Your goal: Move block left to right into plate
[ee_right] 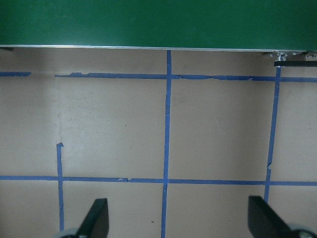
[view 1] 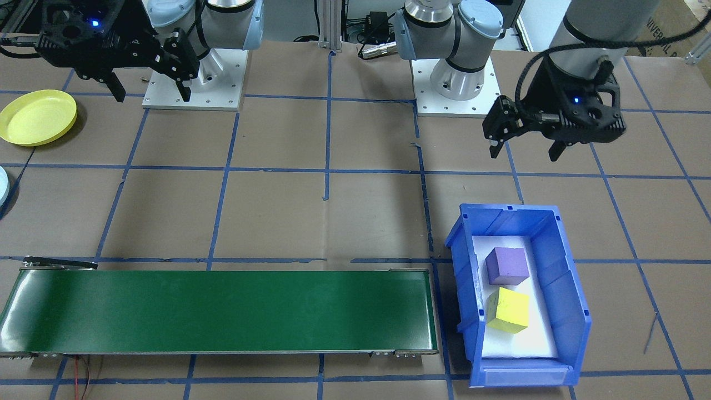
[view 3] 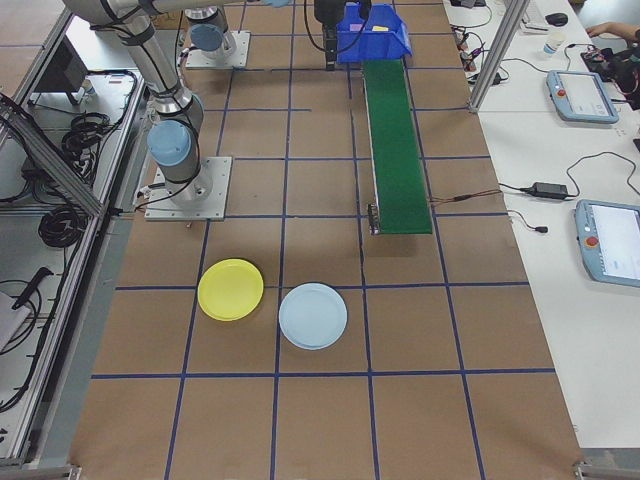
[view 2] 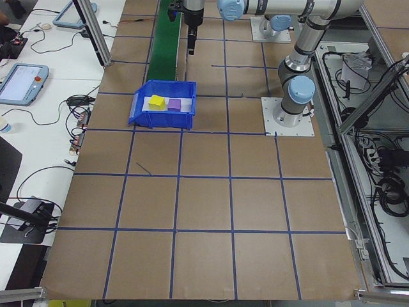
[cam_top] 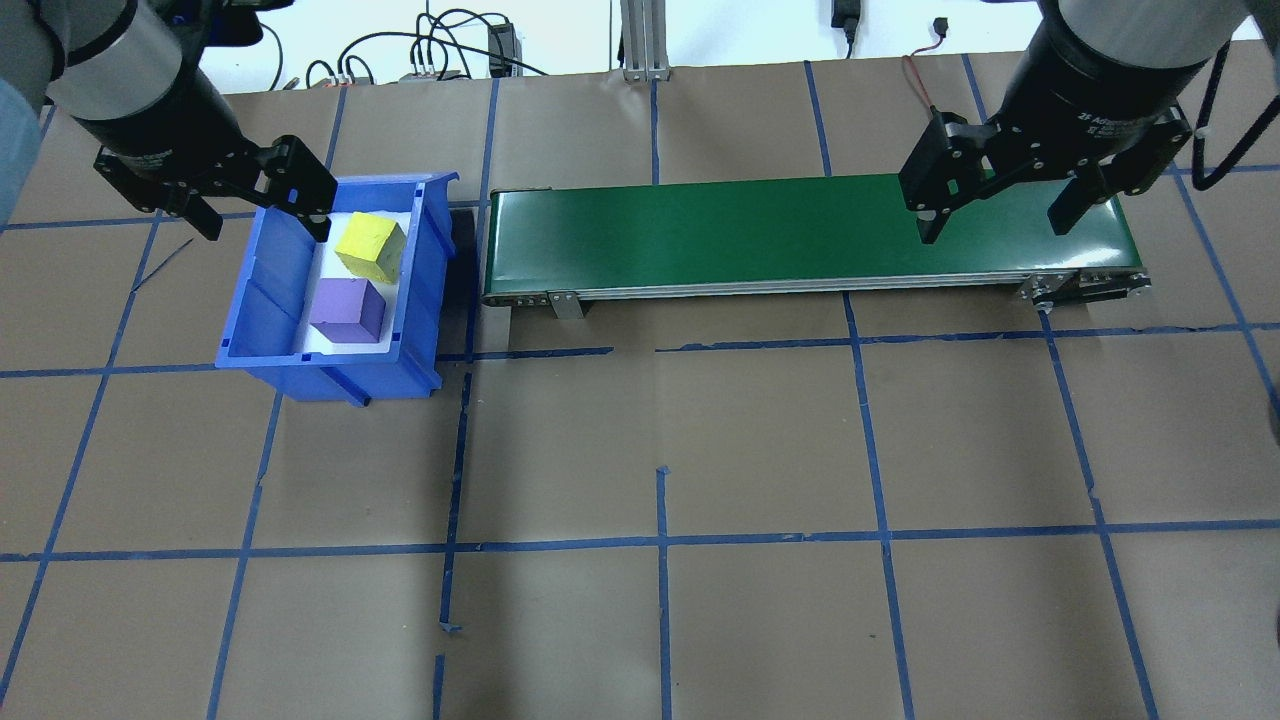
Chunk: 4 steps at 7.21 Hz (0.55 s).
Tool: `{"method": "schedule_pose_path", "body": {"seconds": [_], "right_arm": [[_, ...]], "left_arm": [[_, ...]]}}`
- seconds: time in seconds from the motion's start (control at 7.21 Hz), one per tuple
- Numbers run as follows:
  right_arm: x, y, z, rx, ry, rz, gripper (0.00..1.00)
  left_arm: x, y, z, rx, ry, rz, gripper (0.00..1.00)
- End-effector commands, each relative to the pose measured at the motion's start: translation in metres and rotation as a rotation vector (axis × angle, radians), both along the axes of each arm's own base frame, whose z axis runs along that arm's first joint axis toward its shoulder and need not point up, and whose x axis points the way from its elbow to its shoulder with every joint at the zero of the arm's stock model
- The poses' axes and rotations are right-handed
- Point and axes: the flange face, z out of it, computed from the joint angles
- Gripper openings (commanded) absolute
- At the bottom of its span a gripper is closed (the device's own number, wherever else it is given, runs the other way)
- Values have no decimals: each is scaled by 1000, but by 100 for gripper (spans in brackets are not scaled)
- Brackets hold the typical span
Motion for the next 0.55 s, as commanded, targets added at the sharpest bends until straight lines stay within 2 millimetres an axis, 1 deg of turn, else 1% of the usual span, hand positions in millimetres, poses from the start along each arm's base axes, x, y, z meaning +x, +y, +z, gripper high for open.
{"method": "schedule_pose_path", "body": {"seconds": [0.0, 0.14, 0.28, 0.42], "right_arm": [[-2, -1, -1, 3, -1, -5, 100], [-3, -3, -3, 3, 0, -3, 100], [-2, -4, -3, 1, -3, -3, 100], [-2, -4, -4, 3, -3, -2, 100]], "left_arm": [[41, -57, -67, 15, -6, -104, 100], [48, -73, -92, 26, -4, -104, 100], [52, -86, -120, 51, 6, -101, 100], [55, -101, -143, 38, 3, -101, 100]]}}
